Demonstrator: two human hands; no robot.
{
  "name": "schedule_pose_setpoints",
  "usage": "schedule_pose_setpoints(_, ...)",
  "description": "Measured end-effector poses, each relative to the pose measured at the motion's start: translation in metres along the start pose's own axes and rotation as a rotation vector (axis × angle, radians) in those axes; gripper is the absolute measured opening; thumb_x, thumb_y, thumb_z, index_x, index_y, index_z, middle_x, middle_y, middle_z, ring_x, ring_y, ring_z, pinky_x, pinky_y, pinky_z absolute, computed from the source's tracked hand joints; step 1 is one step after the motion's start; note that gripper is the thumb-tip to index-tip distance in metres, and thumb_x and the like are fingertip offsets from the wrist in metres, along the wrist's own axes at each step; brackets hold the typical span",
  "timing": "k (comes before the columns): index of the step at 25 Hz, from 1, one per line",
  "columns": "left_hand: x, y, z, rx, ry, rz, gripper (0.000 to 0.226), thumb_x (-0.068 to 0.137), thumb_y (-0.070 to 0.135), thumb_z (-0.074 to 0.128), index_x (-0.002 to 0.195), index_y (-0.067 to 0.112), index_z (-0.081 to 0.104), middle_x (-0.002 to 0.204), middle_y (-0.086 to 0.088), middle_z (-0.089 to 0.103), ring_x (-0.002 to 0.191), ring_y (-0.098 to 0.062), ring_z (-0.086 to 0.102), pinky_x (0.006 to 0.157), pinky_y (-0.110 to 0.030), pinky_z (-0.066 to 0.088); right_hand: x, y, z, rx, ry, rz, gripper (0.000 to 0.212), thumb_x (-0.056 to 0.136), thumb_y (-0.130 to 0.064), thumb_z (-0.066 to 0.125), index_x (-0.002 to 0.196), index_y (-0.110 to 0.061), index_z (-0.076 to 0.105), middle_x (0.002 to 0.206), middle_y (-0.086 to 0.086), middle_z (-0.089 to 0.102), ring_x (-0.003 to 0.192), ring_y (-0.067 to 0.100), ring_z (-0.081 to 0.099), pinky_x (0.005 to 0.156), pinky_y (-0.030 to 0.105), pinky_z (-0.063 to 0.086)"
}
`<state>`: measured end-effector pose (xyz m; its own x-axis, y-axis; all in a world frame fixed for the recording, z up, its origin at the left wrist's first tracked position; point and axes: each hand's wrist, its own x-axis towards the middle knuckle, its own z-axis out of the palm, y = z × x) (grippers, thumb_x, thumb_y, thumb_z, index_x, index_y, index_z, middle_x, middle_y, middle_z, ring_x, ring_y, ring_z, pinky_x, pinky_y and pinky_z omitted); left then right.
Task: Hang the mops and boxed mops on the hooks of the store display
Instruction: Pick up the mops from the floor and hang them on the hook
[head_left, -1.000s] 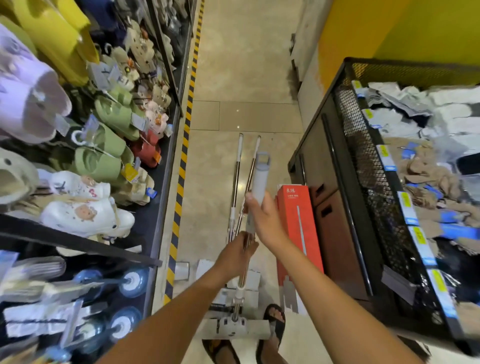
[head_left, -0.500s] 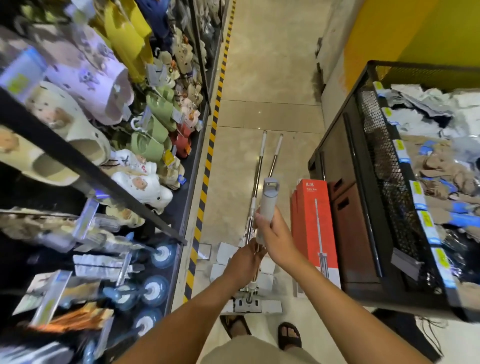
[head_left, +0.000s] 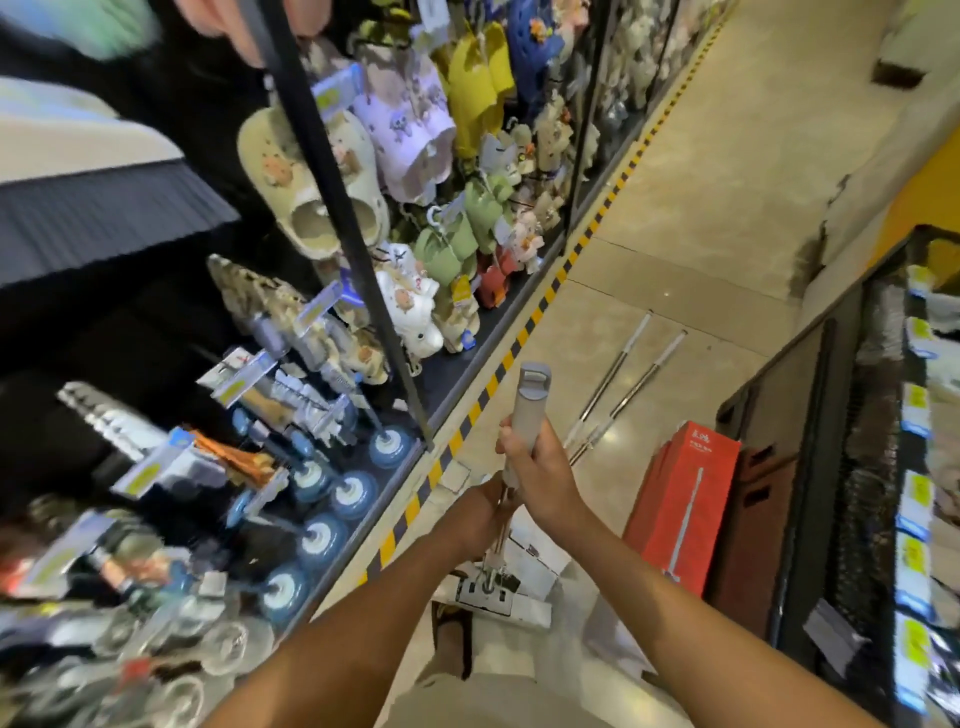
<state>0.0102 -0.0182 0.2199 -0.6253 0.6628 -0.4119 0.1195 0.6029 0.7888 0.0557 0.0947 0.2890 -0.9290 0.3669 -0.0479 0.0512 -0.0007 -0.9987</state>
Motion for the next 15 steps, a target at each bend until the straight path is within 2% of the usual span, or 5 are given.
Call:
schedule_pose_setpoints(5, -0.056, 0.000, -0.006, 0.093, 0.129, -0.018, 0.039, 0.105, 0.027, 0.049, 0.141, 0.012, 0.052, 0.132, -0.012, 0.066, 0.118, -0.027, 0.063, 0.095, -0.035, 0.050, -0.026, -0.022, 0.023, 0.013, -0.159, -0.050, 0.025, 0.095, -0.038, 0.055, 0.108, -0.018, 0.054, 0.089, -0.006, 0.056, 0.079, 0.002, 0.055, 0.077, 0.026, 0.045)
schedule_pose_setpoints(8, -0.098, -0.008, -0.015, 0.152, 0.221, -0.026, 0.044, 0.105, 0.045, 0.042, 0.134, 0.014, 0.054, 0.127, -0.014, 0.069, 0.112, -0.031, 0.066, 0.098, -0.046, 0.054, -0.044, -0.041, 0.046, 0.002, -0.335, -0.092, 0.014, 0.098, -0.031, 0.055, 0.106, -0.019, 0.054, 0.088, -0.004, 0.054, 0.077, 0.001, 0.053, 0.074, 0.021, 0.044)
schedule_pose_setpoints(10, -0.129, -0.020, -0.021, 0.109, 0.308, -0.029, 0.052, 0.101, 0.054, 0.041, 0.129, 0.013, 0.058, 0.127, -0.012, 0.069, 0.113, -0.026, 0.065, 0.096, -0.041, 0.053, -0.057, -0.058, 0.065, -0.006, -0.457, -0.126, 0.002, 0.103, -0.025, 0.056, 0.103, -0.024, 0.056, 0.090, 0.003, 0.055, 0.077, 0.004, 0.055, 0.072, 0.021, 0.046)
schedule_pose_setpoints(12, -0.162, -0.023, -0.029, 0.077, 0.377, -0.045, 0.037, 0.105, 0.042, 0.049, 0.118, 0.010, 0.062, 0.119, -0.014, 0.069, 0.108, -0.024, 0.064, 0.088, -0.036, 0.050, -0.067, -0.075, 0.087, -0.030, -0.543, -0.160, 0.008, 0.103, -0.019, 0.059, 0.101, -0.027, 0.060, 0.089, 0.007, 0.061, 0.079, 0.007, 0.060, 0.073, 0.025, 0.050)
schedule_pose_setpoints(15, -0.217, -0.040, -0.036, -0.003, 0.476, -0.080, 0.028, 0.107, 0.038, 0.051, 0.114, 0.013, 0.063, 0.112, -0.002, 0.067, 0.105, -0.020, 0.064, 0.084, -0.034, 0.047, -0.090, -0.100, 0.125, -0.009, -0.683, -0.174, 0.013, 0.097, -0.009, 0.068, 0.098, -0.022, 0.067, 0.081, -0.004, 0.072, 0.075, 0.006, 0.067, 0.072, 0.023, 0.055)
